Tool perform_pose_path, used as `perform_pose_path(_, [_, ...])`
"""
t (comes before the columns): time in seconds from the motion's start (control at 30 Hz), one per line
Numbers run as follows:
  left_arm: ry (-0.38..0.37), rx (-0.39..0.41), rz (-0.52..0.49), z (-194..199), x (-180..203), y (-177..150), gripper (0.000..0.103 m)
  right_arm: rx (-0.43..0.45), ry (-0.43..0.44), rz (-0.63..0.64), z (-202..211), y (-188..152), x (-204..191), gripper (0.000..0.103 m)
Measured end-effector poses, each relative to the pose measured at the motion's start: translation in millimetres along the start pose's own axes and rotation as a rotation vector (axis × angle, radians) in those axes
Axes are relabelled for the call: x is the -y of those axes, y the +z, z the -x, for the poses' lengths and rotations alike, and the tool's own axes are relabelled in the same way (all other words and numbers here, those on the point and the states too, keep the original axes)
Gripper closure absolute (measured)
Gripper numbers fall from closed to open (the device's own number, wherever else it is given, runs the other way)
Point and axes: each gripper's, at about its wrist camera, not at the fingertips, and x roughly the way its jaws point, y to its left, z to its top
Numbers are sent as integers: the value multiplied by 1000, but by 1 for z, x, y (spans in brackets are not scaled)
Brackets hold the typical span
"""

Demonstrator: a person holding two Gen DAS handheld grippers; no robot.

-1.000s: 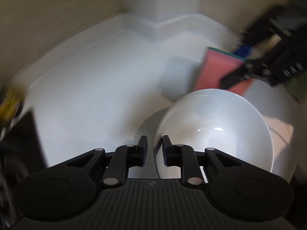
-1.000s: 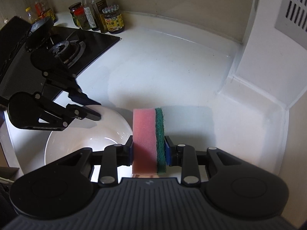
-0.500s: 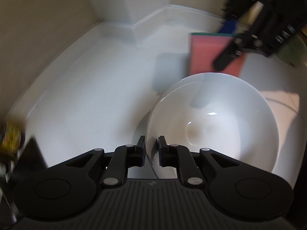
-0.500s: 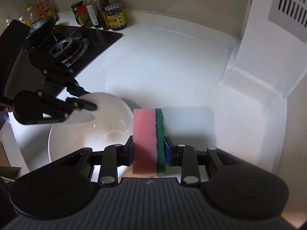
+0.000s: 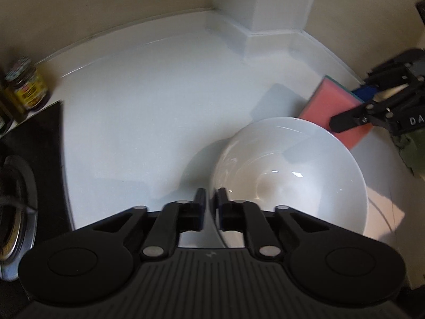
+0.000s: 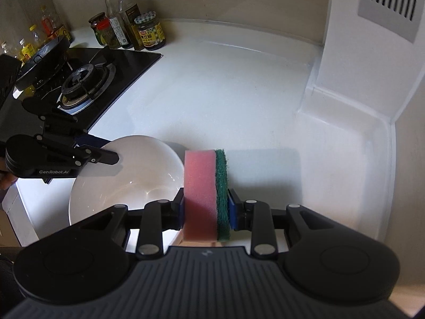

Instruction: Clean bowl

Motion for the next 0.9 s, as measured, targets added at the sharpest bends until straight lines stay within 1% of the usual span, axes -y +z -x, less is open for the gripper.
perform_pose_path(0.1, [-20, -3, -157, -4, 3, 13, 97, -17, 7, 16, -3, 6, 3, 77])
perform_pose_path(0.23, [-91, 2, -395, -14, 10, 29, 95, -4, -7, 43, -11, 22, 4, 77])
perform_pose_path(0.27, [-109, 2, -430, -16, 11, 32, 95, -3, -13, 51, -14, 26, 4, 76])
perform_pose_path(0.3, [-123, -3, -423, -17, 10, 35, 95, -4, -17, 59, -16, 27, 3, 76])
perform_pose_path(0.33, [-125, -8, -385, -17, 7, 37, 93, -5, -21, 67, -17, 29, 2, 76])
perform_pose_path(0.37, [-117, -8, -332, -15, 3, 38, 83, -9, -24, 75, -18, 31, 1, 76])
perform_pose_path(0.4, [-97, -5, -275, -12, 0, 37, 81, -8, -21, 71, -18, 30, 1, 76])
perform_pose_path(0.47, [-47, -3, -152, -2, -6, 28, 81, -2, -12, 54, -15, 26, 2, 77])
perform_pose_path(0.53, [1, -13, -76, 3, -5, 16, 82, 6, -8, 34, -12, 20, 3, 77])
perform_pose_path(0.63, [38, -15, -16, 6, -3, 3, 82, 8, -13, 31, -7, 11, 0, 77])
perform_pose_path(0.7, [37, -13, -39, 5, 1, -3, 95, 8, -19, 37, -3, 5, -3, 77])
perform_pose_path(0.8, [21, -5, -158, 2, 6, 0, 94, 6, -29, 48, 2, -4, -8, 77])
perform_pose_path(0.83, [3, -5, -216, -1, 6, 4, 94, -3, -37, 79, 2, -4, -11, 77])
perform_pose_path(0.9, [-24, 2, -308, -6, 7, 12, 93, -9, -48, 99, 2, -1, -12, 77])
